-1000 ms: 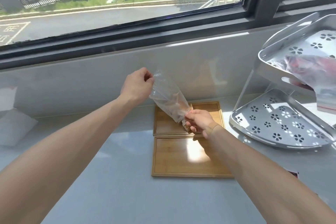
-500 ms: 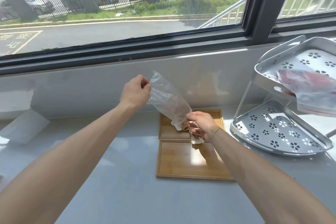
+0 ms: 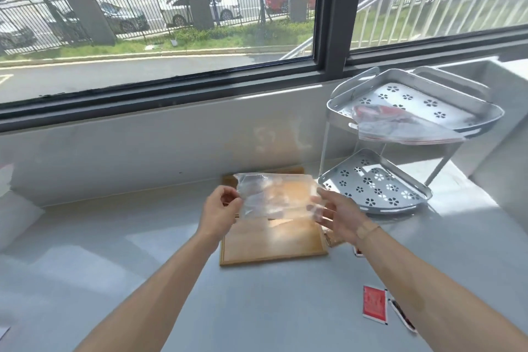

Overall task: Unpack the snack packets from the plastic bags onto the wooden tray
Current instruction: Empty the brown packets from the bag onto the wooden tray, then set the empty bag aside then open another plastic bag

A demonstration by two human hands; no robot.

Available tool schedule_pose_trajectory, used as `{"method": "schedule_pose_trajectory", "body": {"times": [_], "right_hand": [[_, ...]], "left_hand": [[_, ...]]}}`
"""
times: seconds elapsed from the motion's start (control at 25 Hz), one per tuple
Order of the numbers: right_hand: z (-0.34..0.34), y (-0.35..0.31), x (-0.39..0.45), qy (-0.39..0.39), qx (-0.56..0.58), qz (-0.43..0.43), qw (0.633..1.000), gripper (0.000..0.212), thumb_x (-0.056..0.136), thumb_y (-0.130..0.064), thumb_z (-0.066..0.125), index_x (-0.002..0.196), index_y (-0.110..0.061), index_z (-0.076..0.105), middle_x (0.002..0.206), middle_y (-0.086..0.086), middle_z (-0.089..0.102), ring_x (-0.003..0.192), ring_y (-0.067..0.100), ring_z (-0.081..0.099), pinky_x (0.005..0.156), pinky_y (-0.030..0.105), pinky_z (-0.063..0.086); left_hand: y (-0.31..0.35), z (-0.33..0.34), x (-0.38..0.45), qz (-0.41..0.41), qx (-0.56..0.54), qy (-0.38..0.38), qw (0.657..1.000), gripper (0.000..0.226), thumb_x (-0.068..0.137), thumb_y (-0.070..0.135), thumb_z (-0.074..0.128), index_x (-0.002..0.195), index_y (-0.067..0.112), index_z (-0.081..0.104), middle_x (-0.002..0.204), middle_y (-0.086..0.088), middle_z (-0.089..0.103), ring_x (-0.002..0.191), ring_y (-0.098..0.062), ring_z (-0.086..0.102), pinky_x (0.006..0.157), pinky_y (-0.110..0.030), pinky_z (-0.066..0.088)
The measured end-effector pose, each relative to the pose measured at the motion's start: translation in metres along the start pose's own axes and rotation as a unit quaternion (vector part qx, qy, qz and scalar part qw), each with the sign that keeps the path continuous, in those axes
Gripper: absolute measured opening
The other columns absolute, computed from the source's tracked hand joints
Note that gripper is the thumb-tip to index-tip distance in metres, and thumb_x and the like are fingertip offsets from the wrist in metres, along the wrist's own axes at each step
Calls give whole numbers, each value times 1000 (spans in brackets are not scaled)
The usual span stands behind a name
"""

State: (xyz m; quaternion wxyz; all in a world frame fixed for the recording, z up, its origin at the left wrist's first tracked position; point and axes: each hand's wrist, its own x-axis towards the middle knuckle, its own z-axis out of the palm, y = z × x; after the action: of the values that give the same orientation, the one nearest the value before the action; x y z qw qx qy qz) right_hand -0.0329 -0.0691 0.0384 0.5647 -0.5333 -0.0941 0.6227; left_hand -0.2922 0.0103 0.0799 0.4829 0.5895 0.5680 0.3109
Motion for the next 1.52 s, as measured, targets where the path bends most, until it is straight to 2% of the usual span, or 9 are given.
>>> {"method": "schedule_pose_trajectory", "body": {"times": [0.24, 0.32, 0.44, 0.52, 0.72, 0.88, 1.04, 1.2, 1.52], "right_hand": [[-99, 11, -63, 71, -52, -33, 996, 22, 82, 0, 71, 98, -8, 58, 80, 12, 61, 53, 18, 62, 48, 26, 50], [-132, 14, -84, 118, -56, -42, 991, 28, 81, 7, 69, 97, -11, 55, 78, 11, 65, 49, 16, 62, 44, 24, 49], [-176, 19, -112, 151, -49, -50, 986, 36, 80, 9, 67, 106, -14, 58, 77, 8, 71, 55, 17, 63, 50, 27, 52], [-203, 21, -131, 151, -55, -50, 986, 37, 80, 7, 66, 108, -15, 62, 78, 6, 74, 60, 18, 67, 55, 29, 55], [-271, 36, -180, 189, -66, -8, 980, 18, 84, -4, 65, 101, -9, 70, 77, 6, 67, 62, 20, 65, 60, 30, 56], [-323, 59, -215, 313, -13, 1, 950, 11, 88, -18, 69, 86, -7, 70, 78, 8, 62, 62, 22, 60, 57, 30, 53], [-366, 87, -248, 432, -17, -10, 902, 18, 88, -18, 69, 91, 0, 70, 80, 9, 64, 64, 19, 60, 56, 29, 54], [-391, 112, -268, 505, 17, -8, 863, 14, 89, -17, 68, 85, -3, 67, 71, 7, 60, 55, 14, 55, 48, 24, 48], [-411, 130, -269, 552, 25, 15, 833, 12, 87, -25, 69, 88, -14, 63, 85, 9, 71, 60, 15, 62, 53, 27, 48]], "left_hand": [[-22, 88, -49, -81, -55, -78, 992, 10, 90, 2, 60, 94, 12, 59, 83, -6, 68, 64, -14, 60, 51, -25, 49], [-23, 120, -61, -133, -87, -110, 981, 6, 95, 13, 58, 100, 11, 60, 90, -9, 71, 66, -18, 63, 52, -28, 51], [-21, 166, -79, -165, -88, -173, 967, 26, 96, 40, 57, 106, 16, 58, 101, -10, 70, 78, -25, 67, 60, -33, 54], [-20, 194, -91, -149, -48, -209, 965, 31, 89, 42, 67, 110, 22, 56, 103, -8, 68, 81, -23, 68, 64, -35, 55], [-16, 267, -114, -96, 41, -269, 958, 36, 87, 5, 65, 119, 14, 52, 94, -11, 65, 70, -20, 62, 60, -31, 47], [-6, 342, -127, -32, 115, -315, 942, 28, 84, 8, 68, 108, 17, 58, 81, -1, 63, 66, -19, 59, 61, -28, 45], [1, 421, -145, 85, 263, -369, 887, 15, 85, 12, 62, 90, 25, 57, 74, 14, 66, 75, -17, 62, 55, -17, 40], [7, 484, -165, 150, 307, -418, 842, 20, 89, 8, 48, 102, 16, 61, 92, -5, 68, 82, -24, 60, 67, -27, 45], [12, 528, -184, 138, 295, -437, 838, 25, 91, 13, 46, 113, 15, 57, 91, -3, 64, 76, -21, 59, 63, -30, 49]]}}
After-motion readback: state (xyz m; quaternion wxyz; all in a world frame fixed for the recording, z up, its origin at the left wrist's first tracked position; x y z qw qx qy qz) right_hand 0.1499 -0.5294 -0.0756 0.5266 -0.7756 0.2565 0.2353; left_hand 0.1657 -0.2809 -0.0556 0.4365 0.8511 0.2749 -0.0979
